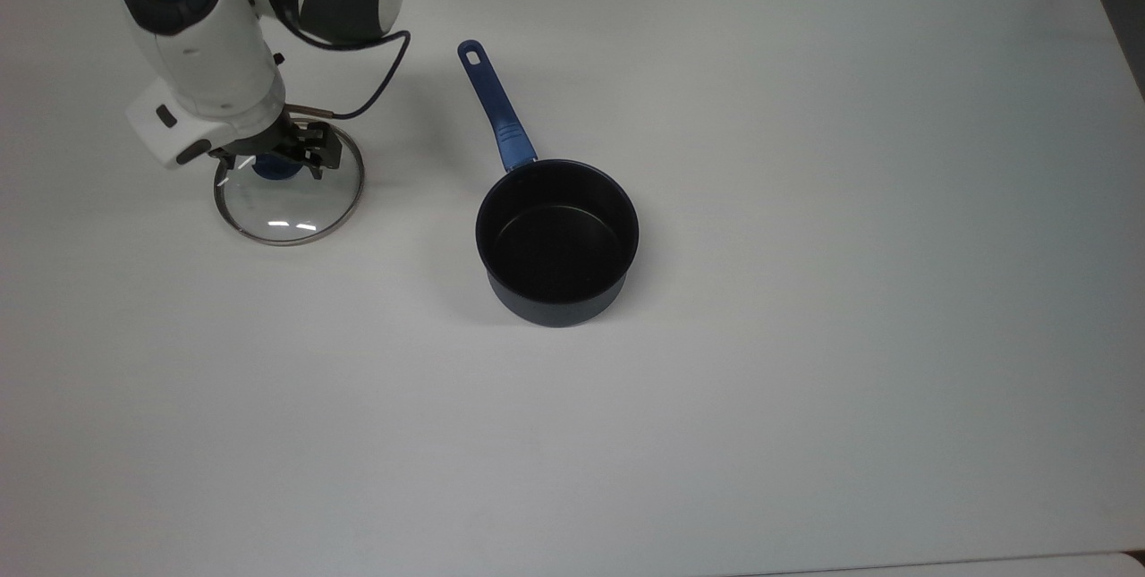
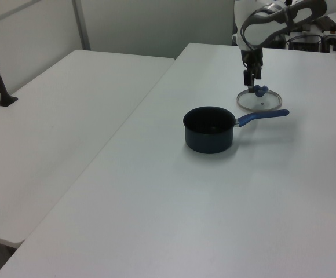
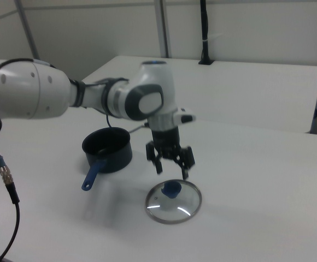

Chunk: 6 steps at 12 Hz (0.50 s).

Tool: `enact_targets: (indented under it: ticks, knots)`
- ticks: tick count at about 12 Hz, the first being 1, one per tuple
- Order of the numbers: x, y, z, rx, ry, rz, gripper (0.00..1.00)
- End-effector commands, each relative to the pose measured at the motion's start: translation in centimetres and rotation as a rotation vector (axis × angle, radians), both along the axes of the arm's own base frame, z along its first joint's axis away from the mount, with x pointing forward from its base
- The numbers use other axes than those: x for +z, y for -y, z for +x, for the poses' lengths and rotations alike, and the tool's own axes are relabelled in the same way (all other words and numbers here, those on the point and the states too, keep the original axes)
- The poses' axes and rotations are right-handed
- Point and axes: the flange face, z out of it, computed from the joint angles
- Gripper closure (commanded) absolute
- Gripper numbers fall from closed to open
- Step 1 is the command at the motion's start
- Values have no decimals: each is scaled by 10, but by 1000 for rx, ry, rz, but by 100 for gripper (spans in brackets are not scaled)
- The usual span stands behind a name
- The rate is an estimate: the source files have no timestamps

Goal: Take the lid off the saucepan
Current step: 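Open the gripper, release the lid, and raise the gripper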

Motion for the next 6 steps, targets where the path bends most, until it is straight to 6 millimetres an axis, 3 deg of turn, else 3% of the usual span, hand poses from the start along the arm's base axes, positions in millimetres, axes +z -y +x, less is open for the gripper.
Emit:
enact_targets:
  ticks: [1, 4, 6]
  knots:
    - [77, -72, 9, -48, 120, -22, 0]
    - [145, -140, -25, -6, 63, 15, 0]
    - [175, -161, -40, 14, 82, 33, 0]
